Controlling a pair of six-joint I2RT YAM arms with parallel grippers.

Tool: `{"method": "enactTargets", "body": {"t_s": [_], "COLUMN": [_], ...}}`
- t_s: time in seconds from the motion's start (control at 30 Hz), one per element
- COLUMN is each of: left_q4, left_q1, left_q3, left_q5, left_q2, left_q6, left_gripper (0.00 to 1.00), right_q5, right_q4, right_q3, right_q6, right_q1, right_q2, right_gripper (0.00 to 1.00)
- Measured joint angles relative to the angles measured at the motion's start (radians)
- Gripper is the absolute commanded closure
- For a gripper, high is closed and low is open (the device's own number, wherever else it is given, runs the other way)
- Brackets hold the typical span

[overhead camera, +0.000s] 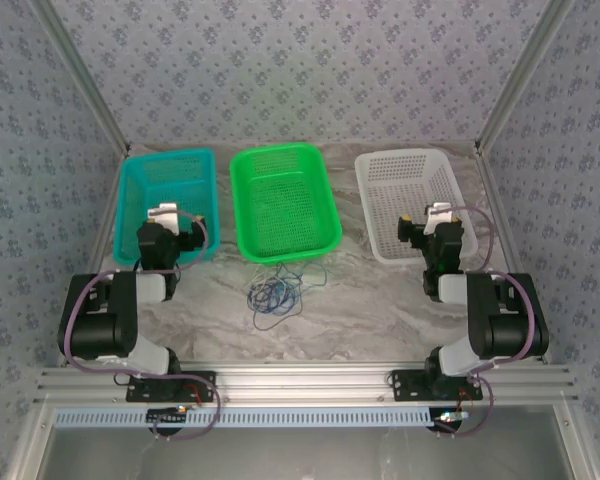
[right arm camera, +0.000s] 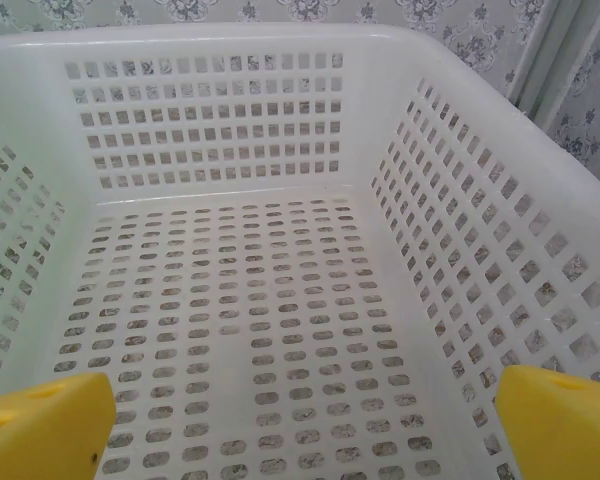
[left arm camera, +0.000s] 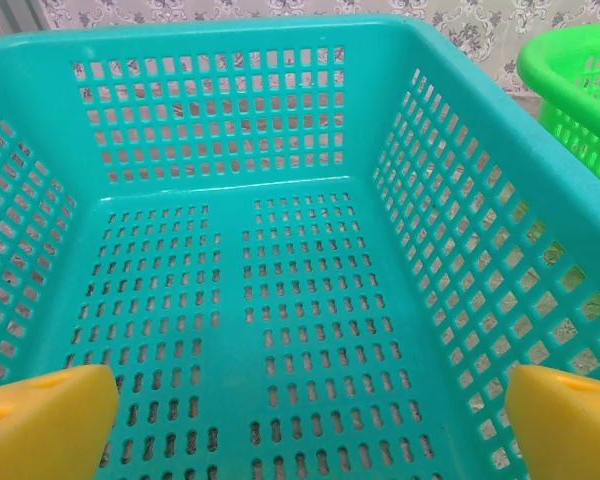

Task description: Untangle the cables

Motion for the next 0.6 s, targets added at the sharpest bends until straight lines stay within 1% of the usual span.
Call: {"method": "enactTargets", "body": {"t_s": [0.6], "left_q4": [0.0], "left_q1": [0.0], "left_q3": [0.0], "left_q5": [0.0], "left_q2": [0.0], "left_q6": [0.0], "left_gripper": [0.0], "right_q5": [-0.008], "right_q4": [0.0], "right_q3": [0.0], "right_q6": [0.003], "right_q1": [-0.002], "right_q2": [0.0], "right_gripper": [0.0]}}
